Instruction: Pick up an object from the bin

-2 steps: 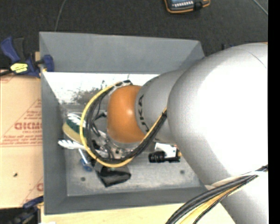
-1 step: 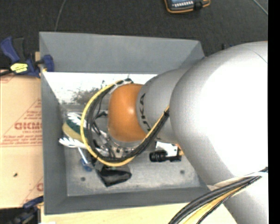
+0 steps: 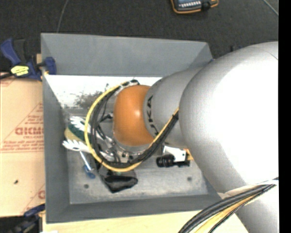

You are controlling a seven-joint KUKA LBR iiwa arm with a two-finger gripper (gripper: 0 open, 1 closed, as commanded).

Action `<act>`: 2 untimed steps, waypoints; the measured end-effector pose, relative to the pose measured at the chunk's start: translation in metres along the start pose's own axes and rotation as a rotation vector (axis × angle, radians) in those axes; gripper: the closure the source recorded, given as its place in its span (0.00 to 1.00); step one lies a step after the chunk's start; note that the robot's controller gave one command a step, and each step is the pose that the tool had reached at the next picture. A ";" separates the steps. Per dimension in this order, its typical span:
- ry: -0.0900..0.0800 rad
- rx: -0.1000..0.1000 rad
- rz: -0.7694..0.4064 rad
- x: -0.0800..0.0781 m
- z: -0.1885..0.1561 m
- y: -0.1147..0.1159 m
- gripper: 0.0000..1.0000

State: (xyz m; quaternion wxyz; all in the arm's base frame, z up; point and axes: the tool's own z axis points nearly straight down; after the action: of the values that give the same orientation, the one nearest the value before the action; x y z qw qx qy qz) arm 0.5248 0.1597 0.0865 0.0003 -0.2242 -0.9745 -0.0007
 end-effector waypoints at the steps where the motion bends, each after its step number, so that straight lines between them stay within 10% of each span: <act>1: -0.001 0.000 0.000 -0.001 -0.005 -0.001 1.00; 2: 0.007 0.007 -0.002 0.001 -0.035 -0.003 1.00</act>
Offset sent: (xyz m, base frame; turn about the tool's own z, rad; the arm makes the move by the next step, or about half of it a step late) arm 0.0006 -0.0003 0.1007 0.0002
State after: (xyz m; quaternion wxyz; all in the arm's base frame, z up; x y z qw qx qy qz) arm 0.5228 0.1576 0.1216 0.0046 -0.2233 -0.9747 0.0019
